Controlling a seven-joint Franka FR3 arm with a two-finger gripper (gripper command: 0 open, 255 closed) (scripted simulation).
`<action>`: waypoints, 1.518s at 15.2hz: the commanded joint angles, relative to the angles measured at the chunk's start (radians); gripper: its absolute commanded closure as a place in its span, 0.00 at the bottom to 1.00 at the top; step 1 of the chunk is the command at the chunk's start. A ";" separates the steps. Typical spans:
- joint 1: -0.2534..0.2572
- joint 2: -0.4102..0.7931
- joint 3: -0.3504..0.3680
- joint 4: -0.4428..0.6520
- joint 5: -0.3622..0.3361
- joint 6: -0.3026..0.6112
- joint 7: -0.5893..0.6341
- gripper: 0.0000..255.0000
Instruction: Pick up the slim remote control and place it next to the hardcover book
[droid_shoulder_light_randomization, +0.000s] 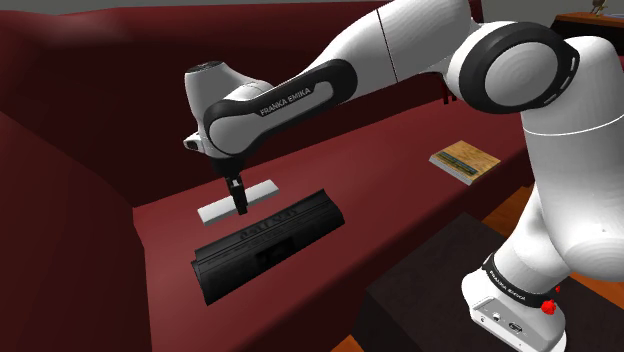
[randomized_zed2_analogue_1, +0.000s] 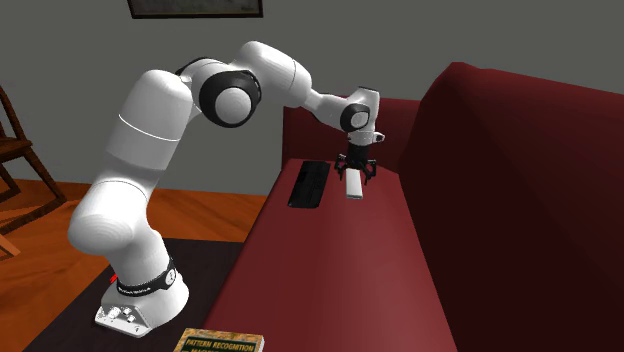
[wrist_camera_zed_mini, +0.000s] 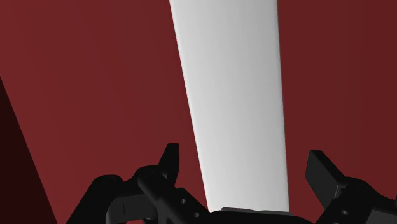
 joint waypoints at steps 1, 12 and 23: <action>0.000 0.000 0.000 0.000 0.000 0.000 0.000 0.00; 0.000 0.000 0.000 0.000 0.000 0.000 0.000 1.00; -0.001 -0.049 0.008 0.072 0.013 -0.120 -0.006 1.00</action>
